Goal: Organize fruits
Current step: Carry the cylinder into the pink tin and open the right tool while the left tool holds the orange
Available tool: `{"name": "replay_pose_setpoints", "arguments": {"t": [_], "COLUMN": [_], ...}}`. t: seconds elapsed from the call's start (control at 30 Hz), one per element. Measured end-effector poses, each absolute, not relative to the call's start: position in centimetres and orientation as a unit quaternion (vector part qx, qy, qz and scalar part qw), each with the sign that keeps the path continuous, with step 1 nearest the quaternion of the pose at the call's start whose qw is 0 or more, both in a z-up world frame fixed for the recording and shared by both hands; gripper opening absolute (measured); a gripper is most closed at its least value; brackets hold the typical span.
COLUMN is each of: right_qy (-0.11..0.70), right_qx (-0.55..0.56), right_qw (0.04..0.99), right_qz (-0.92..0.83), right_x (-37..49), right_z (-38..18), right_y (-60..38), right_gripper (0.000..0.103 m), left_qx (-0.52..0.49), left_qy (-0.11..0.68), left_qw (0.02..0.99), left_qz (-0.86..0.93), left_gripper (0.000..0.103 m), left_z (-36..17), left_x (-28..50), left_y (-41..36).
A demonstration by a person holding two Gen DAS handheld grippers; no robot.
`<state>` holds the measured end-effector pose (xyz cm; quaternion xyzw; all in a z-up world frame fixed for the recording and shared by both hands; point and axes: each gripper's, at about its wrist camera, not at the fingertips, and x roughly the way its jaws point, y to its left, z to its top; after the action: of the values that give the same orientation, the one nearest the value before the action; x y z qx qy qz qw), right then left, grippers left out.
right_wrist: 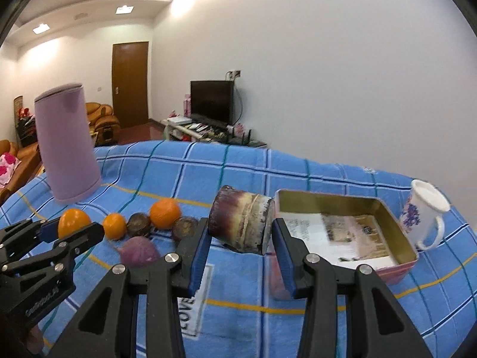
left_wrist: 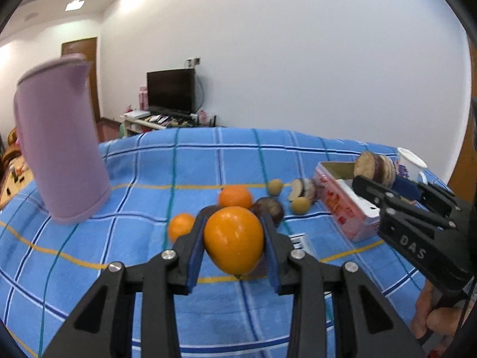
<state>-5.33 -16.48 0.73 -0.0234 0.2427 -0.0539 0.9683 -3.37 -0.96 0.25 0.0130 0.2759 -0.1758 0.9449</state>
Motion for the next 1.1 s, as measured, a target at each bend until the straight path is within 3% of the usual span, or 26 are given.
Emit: {"name": "replay_pose_setpoints", "arguments": {"t": [0.77, 1.1], "right_qy": [0.288, 0.331], "right_qx": [0.004, 0.023], "right_qw": [0.939, 0.929], "right_qz": [-0.189, -0.164], "right_x": [-3.5, -2.1], "right_z": [-1.0, -2.7], "right_y": [-32.3, -33.4], "right_gripper": [0.044, 0.044], "left_qx": [0.056, 0.063], "left_qy": [0.278, 0.317], "left_qw": [0.921, 0.910], "left_qz": [-0.267, -0.261], "left_gripper": [0.038, 0.037], "left_z": [1.1, -1.2], "left_x": [-0.2, 1.7], "left_y": [-18.2, -20.4]}}
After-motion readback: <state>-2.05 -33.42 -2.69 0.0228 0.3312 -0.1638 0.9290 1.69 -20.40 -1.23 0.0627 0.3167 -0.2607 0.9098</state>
